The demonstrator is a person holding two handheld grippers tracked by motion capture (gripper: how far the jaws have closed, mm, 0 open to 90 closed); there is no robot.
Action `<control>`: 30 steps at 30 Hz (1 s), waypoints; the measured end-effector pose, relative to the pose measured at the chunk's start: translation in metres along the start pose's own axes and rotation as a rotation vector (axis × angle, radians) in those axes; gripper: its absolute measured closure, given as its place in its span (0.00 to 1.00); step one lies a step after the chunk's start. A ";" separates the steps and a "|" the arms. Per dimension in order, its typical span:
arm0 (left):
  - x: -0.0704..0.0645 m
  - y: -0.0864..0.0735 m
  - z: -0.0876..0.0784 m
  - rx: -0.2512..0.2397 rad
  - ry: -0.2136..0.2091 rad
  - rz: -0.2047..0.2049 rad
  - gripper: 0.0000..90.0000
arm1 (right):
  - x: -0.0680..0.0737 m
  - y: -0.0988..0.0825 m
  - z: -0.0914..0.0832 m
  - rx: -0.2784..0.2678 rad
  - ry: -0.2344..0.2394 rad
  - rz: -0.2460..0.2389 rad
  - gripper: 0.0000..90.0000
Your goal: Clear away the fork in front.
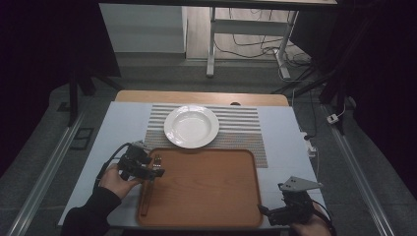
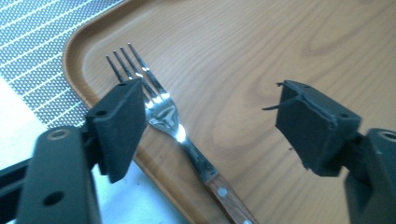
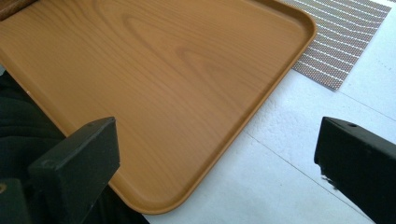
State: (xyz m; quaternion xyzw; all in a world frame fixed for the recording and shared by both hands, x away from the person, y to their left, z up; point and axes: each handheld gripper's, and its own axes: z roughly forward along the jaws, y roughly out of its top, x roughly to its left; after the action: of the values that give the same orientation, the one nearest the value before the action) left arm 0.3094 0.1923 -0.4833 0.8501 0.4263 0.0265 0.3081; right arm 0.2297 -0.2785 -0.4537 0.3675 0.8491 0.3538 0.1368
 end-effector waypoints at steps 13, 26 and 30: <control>-0.009 -0.021 -0.024 -0.101 -0.057 -0.005 0.06 | 0.000 0.001 0.000 0.002 0.001 0.007 0.00; -0.016 -0.059 -0.052 -0.182 -0.048 -0.012 0.00 | -0.001 0.000 0.000 -0.003 0.000 0.013 0.00; -0.015 -0.074 -0.060 -0.205 -0.053 -0.034 0.00 | -0.001 0.000 0.000 -0.002 -0.002 0.016 0.00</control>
State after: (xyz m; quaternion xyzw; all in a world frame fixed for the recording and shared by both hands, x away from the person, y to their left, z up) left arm 0.2288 0.2442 -0.4724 0.8071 0.4274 0.0424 0.4051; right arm 0.2307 -0.2790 -0.4536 0.3746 0.8457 0.3553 0.1349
